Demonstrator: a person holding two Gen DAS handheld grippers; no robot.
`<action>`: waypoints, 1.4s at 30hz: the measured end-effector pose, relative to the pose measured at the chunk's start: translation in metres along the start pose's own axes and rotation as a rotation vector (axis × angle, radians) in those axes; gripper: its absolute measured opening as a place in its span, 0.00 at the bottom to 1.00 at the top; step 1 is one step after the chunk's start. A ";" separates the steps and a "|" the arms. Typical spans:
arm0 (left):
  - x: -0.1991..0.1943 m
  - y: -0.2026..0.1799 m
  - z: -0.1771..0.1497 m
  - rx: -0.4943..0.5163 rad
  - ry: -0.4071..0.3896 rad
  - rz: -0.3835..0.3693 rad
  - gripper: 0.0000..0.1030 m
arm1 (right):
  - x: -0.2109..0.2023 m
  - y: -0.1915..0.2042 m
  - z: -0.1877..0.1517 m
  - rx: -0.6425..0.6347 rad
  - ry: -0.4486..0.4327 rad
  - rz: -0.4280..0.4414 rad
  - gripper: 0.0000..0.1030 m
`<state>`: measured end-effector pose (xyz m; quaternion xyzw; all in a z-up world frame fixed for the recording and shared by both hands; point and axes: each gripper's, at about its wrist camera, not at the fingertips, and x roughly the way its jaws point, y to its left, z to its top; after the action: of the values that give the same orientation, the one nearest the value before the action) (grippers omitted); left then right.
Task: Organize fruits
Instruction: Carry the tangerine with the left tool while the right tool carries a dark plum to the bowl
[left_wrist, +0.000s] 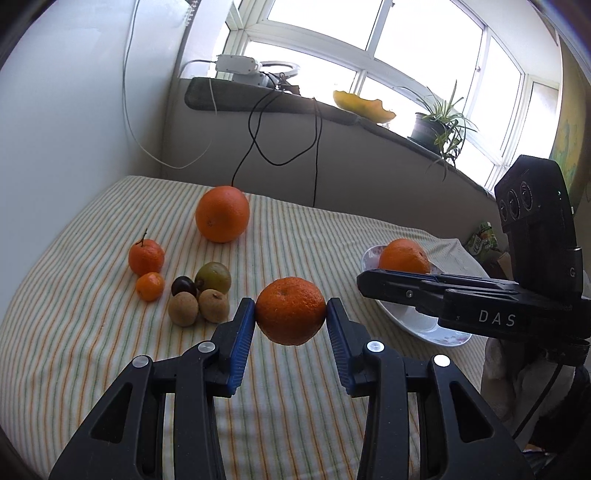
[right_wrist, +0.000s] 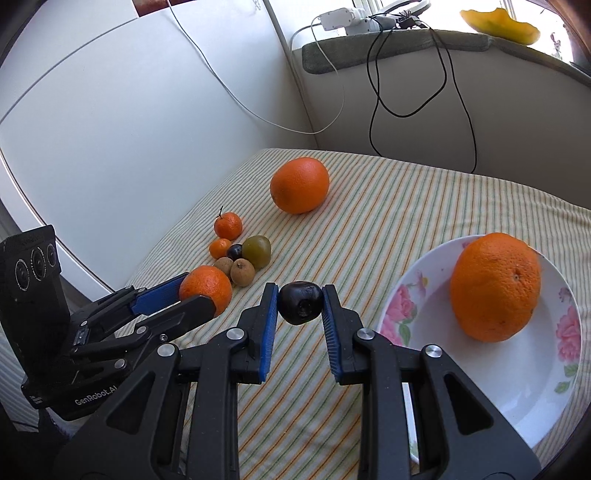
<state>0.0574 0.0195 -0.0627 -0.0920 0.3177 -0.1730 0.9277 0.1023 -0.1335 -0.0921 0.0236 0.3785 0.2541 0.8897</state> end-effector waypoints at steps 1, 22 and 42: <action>0.002 -0.003 0.001 0.005 0.001 -0.006 0.37 | -0.004 -0.003 -0.001 0.005 -0.004 -0.002 0.24; 0.039 -0.068 0.005 0.108 0.056 -0.125 0.37 | -0.056 -0.069 -0.021 0.117 -0.045 -0.091 0.24; 0.069 -0.123 -0.002 0.197 0.125 -0.206 0.37 | -0.071 -0.122 -0.031 0.172 -0.057 -0.187 0.24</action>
<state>0.0748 -0.1205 -0.0676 -0.0215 0.3453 -0.3032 0.8879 0.0921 -0.2778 -0.0960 0.0716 0.3739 0.1357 0.9147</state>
